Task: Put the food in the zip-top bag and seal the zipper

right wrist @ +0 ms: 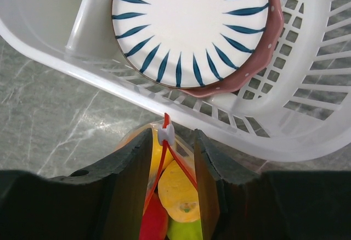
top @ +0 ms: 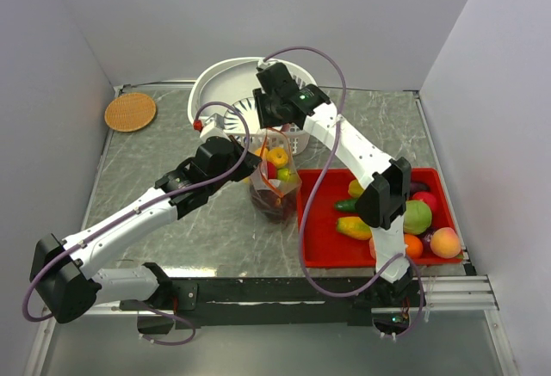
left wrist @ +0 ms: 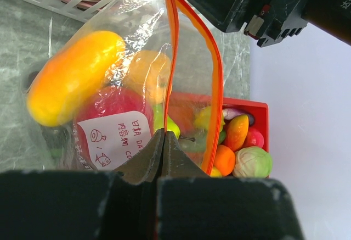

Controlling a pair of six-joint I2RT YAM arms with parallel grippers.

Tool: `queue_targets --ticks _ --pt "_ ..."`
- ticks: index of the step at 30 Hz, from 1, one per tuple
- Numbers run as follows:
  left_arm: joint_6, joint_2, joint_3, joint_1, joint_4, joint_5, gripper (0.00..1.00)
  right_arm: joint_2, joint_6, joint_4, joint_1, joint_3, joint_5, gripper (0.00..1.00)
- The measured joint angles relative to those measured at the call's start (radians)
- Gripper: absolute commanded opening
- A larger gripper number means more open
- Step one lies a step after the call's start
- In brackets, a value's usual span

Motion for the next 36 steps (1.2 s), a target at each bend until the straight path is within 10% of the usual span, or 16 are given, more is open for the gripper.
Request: queue_targets --ticks 19,27,36 --pt "0.0 0.001 0.0 0.0 0.0 0.0 0.04 0.028 -0.021 -0.001 0.006 0.0 -0.001 0.14" --pt "0.021 0.001 0.002 0.073 -0.002 0.026 0.33 0.02 -0.018 0.019 0.006 -0.017 -0.021 0.02" --pt "0.159 0.007 0.075 0.246 0.029 0.058 0.18 -0.1 -0.002 0.093 0.007 -0.17 -0.116 0.0"
